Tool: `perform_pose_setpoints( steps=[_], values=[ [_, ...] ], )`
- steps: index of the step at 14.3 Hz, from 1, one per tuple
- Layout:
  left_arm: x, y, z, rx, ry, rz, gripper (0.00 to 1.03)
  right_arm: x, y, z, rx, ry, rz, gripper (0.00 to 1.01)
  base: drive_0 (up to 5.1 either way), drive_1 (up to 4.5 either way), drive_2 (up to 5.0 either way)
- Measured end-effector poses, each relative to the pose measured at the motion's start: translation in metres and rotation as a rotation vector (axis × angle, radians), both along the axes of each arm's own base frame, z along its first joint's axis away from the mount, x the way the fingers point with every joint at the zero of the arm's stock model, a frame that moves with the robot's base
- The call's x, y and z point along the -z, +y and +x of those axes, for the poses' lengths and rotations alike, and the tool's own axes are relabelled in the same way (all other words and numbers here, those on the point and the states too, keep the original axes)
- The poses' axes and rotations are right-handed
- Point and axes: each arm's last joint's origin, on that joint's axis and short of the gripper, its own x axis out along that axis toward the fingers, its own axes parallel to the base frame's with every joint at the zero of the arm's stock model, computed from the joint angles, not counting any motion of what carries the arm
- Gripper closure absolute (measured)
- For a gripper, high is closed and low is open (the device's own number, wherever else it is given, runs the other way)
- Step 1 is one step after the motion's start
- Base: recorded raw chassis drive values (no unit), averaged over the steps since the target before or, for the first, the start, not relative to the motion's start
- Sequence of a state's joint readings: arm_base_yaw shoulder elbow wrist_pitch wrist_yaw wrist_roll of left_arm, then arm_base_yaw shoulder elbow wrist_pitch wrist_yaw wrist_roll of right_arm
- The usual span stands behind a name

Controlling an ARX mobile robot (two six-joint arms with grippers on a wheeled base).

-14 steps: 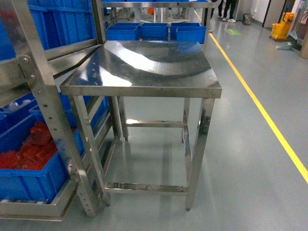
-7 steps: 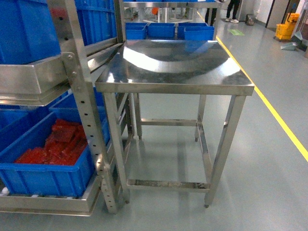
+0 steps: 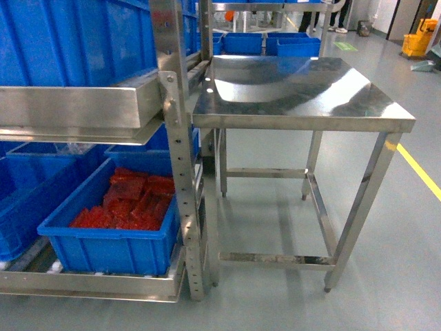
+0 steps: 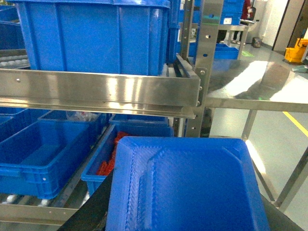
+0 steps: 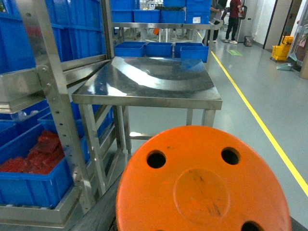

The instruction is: Sort blue parts and orange caps into right shelf containers

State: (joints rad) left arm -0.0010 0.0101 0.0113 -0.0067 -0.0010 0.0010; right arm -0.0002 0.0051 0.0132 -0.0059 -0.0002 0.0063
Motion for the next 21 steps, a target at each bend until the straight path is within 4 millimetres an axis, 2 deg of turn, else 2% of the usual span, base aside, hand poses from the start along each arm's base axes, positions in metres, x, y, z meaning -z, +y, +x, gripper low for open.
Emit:
perform_pose_setpoints(
  steps=[21],
  values=[
    [0.0001, 0.0, 0.0, 0.0, 0.001, 0.0, 0.62, 0.0001, 0.0, 0.0, 0.0, 0.001, 0.0, 0.58, -5.0, 2.3, 2.4]
  ],
)
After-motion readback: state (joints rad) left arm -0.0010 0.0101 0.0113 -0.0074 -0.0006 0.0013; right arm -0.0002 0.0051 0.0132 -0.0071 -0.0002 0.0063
